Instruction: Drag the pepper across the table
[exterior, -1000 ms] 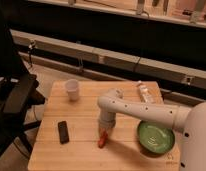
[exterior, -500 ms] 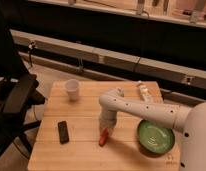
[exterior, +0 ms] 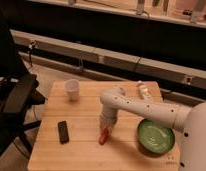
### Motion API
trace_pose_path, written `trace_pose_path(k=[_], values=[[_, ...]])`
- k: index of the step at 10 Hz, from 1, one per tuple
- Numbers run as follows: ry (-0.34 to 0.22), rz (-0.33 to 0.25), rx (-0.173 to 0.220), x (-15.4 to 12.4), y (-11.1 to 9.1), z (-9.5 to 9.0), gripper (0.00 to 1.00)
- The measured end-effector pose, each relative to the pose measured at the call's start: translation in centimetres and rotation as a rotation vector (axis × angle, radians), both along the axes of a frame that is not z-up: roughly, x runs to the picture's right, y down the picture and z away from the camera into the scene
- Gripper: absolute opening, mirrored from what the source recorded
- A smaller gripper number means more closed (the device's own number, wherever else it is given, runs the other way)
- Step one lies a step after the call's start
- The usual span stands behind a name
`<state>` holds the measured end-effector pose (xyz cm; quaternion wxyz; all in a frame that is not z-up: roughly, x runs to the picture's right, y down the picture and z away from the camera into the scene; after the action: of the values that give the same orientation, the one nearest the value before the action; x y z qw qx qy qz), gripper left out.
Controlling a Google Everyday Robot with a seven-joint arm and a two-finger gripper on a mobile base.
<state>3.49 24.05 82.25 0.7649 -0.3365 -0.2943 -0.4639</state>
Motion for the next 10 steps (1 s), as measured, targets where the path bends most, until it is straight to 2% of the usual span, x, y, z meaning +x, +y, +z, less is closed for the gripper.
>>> trace_pose_path(k=[10], values=[[0.005,0.033,0.005,-0.1,-1.4,0.4,0.0]])
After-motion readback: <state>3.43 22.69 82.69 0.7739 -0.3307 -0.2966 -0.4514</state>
